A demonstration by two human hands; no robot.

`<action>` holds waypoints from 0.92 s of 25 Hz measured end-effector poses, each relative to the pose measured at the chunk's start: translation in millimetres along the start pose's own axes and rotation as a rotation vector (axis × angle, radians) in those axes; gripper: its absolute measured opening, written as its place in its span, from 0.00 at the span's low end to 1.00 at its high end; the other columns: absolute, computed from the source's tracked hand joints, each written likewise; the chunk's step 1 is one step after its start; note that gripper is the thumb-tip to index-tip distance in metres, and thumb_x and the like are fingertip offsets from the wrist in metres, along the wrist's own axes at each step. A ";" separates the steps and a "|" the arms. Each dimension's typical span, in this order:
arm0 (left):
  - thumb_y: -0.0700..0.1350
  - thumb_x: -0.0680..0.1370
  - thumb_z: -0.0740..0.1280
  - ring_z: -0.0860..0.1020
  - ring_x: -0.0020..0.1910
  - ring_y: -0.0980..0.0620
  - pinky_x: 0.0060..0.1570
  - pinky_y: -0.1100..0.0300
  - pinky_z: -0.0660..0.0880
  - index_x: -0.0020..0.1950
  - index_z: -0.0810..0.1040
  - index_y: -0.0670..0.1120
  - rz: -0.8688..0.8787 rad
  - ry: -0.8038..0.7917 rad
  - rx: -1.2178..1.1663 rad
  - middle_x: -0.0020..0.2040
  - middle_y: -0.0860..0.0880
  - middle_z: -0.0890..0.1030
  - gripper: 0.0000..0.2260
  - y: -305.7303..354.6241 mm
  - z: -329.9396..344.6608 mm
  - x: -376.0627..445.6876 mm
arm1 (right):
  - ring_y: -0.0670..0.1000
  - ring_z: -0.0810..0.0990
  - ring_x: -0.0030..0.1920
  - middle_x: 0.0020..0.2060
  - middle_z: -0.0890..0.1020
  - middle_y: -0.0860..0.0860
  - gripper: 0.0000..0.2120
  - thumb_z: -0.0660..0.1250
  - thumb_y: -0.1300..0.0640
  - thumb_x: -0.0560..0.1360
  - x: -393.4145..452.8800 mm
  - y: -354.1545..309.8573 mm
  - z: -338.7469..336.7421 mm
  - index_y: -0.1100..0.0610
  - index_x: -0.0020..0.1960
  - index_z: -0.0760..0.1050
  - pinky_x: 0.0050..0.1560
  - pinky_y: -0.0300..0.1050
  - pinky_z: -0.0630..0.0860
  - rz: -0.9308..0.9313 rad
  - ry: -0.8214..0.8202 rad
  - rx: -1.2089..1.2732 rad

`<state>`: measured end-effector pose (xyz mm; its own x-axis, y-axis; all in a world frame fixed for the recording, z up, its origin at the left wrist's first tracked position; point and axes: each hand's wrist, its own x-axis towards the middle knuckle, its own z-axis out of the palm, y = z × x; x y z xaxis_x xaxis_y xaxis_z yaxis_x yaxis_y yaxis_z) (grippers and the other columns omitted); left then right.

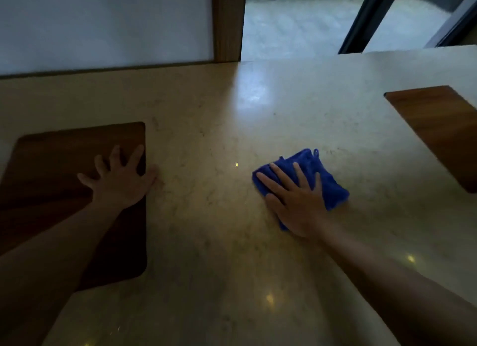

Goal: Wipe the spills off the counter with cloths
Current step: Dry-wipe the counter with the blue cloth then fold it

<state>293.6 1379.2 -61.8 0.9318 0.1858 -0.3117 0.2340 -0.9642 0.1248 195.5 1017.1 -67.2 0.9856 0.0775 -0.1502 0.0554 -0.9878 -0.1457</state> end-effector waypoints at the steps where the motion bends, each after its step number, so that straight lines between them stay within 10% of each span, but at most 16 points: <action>1: 0.74 0.74 0.44 0.42 0.78 0.39 0.68 0.26 0.41 0.76 0.47 0.66 0.029 -0.012 -0.013 0.80 0.51 0.46 0.32 -2.6 -2.2 -12.0 | 0.54 0.35 0.77 0.77 0.40 0.35 0.24 0.33 0.33 0.77 -43.9 3.0 7.0 0.28 0.72 0.36 0.71 0.70 0.34 0.029 -0.025 0.006; 13: 0.68 0.78 0.49 0.49 0.78 0.42 0.69 0.27 0.48 0.76 0.55 0.62 0.125 0.096 0.076 0.80 0.49 0.53 0.27 -80.5 -22.4 -79.2 | 0.54 0.58 0.77 0.77 0.57 0.41 0.24 0.40 0.40 0.80 -250.6 -118.3 59.8 0.37 0.76 0.55 0.70 0.58 0.58 0.421 0.110 0.177; 16: 0.69 0.78 0.48 0.48 0.78 0.41 0.69 0.26 0.48 0.76 0.54 0.63 0.071 0.097 0.070 0.80 0.49 0.52 0.28 -91.7 -31.2 -35.9 | 0.51 0.46 0.78 0.77 0.54 0.40 0.24 0.43 0.39 0.80 -210.8 -145.6 67.9 0.37 0.76 0.55 0.71 0.64 0.56 0.487 0.116 0.201; 23: 0.71 0.74 0.36 0.39 0.78 0.42 0.70 0.29 0.43 0.73 0.34 0.70 -0.032 0.075 0.060 0.81 0.52 0.41 0.28 -108.5 -8.8 15.9 | 0.59 0.54 0.77 0.77 0.54 0.42 0.25 0.43 0.41 0.80 44.4 -131.6 26.9 0.35 0.76 0.44 0.70 0.75 0.47 0.413 0.158 0.123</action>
<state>285.5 1488.4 -72.0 0.9429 0.2277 -0.2432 0.2487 -0.9668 0.0588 227.7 1154.1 -81.1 0.9340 -0.3503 -0.0704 -0.3571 -0.9075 -0.2212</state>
